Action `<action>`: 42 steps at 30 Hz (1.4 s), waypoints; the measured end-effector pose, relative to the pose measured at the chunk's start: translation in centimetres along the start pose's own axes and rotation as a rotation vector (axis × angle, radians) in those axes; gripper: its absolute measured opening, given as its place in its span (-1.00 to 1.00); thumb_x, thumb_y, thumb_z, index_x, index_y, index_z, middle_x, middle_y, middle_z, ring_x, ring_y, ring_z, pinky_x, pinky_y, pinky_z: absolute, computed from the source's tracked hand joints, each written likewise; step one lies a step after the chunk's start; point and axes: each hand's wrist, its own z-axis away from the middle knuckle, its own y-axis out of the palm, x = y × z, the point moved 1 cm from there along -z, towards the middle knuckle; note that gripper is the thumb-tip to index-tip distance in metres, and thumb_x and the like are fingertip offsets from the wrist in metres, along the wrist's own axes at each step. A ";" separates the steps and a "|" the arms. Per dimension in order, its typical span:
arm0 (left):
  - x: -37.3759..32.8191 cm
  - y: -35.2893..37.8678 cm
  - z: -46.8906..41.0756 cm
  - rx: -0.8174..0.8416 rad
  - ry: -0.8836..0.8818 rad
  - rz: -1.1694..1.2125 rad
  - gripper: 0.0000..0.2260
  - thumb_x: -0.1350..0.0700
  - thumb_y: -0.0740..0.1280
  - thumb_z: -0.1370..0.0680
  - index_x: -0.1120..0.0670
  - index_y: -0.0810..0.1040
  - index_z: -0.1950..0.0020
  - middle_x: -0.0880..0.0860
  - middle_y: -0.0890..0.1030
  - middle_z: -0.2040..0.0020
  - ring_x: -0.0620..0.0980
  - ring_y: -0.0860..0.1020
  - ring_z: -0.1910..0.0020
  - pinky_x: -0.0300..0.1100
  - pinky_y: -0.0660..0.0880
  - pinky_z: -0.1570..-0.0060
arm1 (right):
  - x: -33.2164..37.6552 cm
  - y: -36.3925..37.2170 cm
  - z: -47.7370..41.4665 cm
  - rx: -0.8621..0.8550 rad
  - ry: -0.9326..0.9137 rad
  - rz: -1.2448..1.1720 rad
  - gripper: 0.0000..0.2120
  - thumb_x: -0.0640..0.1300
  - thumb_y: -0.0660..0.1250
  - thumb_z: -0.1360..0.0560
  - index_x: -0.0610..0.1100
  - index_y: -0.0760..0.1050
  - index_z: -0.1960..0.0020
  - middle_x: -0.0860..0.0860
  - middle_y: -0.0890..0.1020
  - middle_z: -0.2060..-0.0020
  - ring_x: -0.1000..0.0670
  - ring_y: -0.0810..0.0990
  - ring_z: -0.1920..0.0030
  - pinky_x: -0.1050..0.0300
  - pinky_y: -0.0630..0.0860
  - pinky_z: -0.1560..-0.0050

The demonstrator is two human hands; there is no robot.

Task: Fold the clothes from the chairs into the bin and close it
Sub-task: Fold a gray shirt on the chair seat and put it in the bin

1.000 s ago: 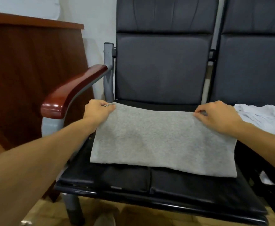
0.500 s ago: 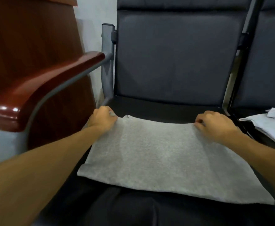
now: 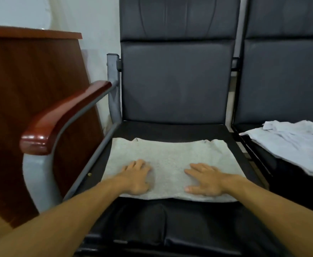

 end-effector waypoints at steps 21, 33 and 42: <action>1.8 1.0 9.8 -0.378 -0.387 0.156 -0.62 0.00 0.19 -0.61 0.10 0.33 -0.40 0.11 0.36 -0.36 0.10 0.40 -0.31 0.00 0.39 -0.30 | 2.9 1.2 10.1 0.023 0.006 -0.170 -0.49 0.26 0.15 -0.57 0.02 0.31 -0.41 -0.02 0.37 -0.35 -0.08 0.40 -0.32 -0.04 0.33 -0.36; 3.0 1.3 8.2 -0.175 -0.511 0.077 -0.55 -0.11 0.16 -0.61 0.11 0.36 -0.41 0.19 0.31 -0.45 0.18 0.26 -0.44 0.06 0.22 -0.40 | 4.2 0.3 7.1 -0.151 0.111 0.064 -0.47 0.23 0.08 -0.59 0.01 0.19 -0.48 -0.07 0.27 -0.46 -0.14 0.26 -0.46 -0.32 -0.26 -0.45; -0.1 -1.0 9.3 -0.244 -0.547 1.067 -0.89 0.18 0.18 -0.63 0.11 0.37 -0.16 0.13 0.44 0.14 0.04 0.43 0.20 -0.13 0.41 0.20 | 2.8 -0.2 8.3 -0.391 0.178 -0.069 -0.51 0.07 0.19 -0.58 0.01 0.16 -0.46 -0.03 0.41 -0.30 -0.09 0.41 -0.33 -0.27 -0.11 -0.47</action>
